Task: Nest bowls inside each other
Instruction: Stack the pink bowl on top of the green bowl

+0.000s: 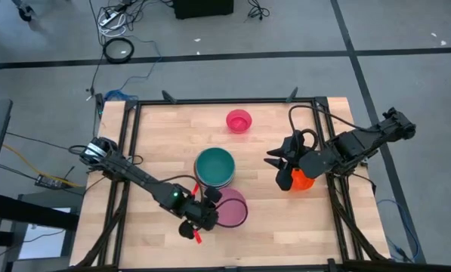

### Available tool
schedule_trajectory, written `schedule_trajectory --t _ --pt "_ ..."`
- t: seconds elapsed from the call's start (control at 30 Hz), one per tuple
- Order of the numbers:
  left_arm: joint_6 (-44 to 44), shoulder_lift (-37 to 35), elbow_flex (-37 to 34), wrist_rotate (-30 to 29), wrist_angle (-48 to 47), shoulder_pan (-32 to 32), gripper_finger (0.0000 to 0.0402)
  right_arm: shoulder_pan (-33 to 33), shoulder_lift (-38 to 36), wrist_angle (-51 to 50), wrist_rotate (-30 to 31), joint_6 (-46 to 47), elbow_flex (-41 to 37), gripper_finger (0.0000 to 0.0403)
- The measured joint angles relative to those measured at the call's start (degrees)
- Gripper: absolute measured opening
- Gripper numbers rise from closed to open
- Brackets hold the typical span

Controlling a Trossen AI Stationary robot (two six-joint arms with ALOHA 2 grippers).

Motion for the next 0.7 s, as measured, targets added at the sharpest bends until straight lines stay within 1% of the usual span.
schedule_trajectory --t 0.17,0.3,0.63,0.7 --pt "-0.14 0.89 -0.16 0.66 0.25 0.09 0.0131 0.18 0.0 0.0 0.03 0.13 0.0 0.011" --pt "-1.09 2.0 -0.22 2.97 0.66 0.24 0.0131 0.37 0.0 0.0 0.02 0.26 0.0 0.011" --pt "-2.54 2.82 -0.21 3.28 0.91 0.38 0.0131 0.35 0.0 -0.39 0.04 0.39 0.0 0.011" --pt "-2.56 3.33 -0.35 3.28 2.22 0.67 0.0131 0.35 0.02 -0.41 0.04 0.39 0.0 0.011"
